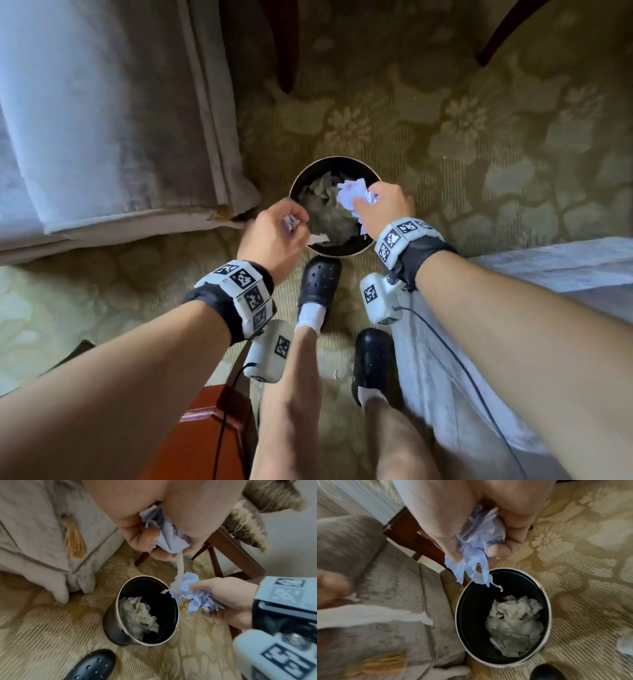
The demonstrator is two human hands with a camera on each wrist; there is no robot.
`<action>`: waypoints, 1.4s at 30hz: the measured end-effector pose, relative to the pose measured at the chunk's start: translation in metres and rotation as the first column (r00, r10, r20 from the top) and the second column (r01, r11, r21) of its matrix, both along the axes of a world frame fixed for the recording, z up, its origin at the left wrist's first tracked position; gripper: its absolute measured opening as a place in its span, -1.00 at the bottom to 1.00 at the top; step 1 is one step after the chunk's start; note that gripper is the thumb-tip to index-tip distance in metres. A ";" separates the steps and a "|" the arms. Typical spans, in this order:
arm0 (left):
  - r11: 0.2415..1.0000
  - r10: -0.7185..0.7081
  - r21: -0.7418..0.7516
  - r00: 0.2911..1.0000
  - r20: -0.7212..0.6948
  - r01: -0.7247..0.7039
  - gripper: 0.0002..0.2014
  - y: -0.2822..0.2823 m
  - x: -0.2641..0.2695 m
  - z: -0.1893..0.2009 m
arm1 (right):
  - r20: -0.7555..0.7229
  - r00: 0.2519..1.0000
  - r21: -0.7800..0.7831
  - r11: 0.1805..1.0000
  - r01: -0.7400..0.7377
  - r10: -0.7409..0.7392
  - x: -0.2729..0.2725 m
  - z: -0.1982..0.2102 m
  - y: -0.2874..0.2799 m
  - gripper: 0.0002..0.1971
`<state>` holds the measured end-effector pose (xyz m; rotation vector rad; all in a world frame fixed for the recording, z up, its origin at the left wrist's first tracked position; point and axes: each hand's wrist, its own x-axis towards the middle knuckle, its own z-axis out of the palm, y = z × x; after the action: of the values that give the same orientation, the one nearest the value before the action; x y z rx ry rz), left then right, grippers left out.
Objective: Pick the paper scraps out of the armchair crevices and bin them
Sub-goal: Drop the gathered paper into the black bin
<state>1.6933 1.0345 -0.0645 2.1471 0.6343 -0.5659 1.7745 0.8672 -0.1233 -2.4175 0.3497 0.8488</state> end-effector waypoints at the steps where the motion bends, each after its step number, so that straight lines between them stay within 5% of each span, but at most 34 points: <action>1: 0.999 0.008 -0.035 1.000 -0.020 -0.009 -0.93 0.002 -0.001 -0.011 | -0.022 1.000 0.003 1.000 -0.011 0.011 0.001 -0.013 0.003 -0.79; 3: 0.996 0.028 -0.081 0.999 -0.046 -0.031 -0.93 0.003 -0.003 -0.028 | -0.045 0.999 0.001 1.000 -0.025 0.025 0.003 -0.031 0.008 -0.88; 7: 0.988 0.059 -0.142 0.997 -0.054 -0.066 -0.93 0.004 0.001 -0.042 | -0.083 0.996 -0.036 0.998 -0.044 0.040 0.005 -0.051 0.010 -0.60; 15: 0.981 0.047 -0.182 0.995 -0.090 -0.063 -0.89 0.003 0.012 -0.040 | -0.126 0.992 -0.028 1.000 -0.009 0.006 0.007 -0.032 -0.002 -0.46; 24: 0.997 -0.080 -0.015 0.997 -0.004 0.080 -0.90 -0.020 0.037 -0.021 | -0.095 0.990 0.039 0.993 0.110 -0.106 -0.001 0.022 -0.042 -0.64; 30: 0.993 -0.120 -0.009 0.990 -0.076 0.119 -0.90 -0.049 0.052 -0.050 | -0.068 0.990 0.053 0.991 0.126 -0.123 -0.011 0.041 -0.080 -0.75; 42: 0.996 -0.084 -0.039 0.988 -0.132 0.080 -0.44 -0.058 0.050 -0.095 | -0.026 0.988 0.072 0.985 0.157 -0.155 -0.017 0.024 -0.092 -0.72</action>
<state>1.7436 0.9765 -0.1594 2.1238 0.6061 -0.7644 1.7579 0.7750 -0.0996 -2.2814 0.4999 0.8021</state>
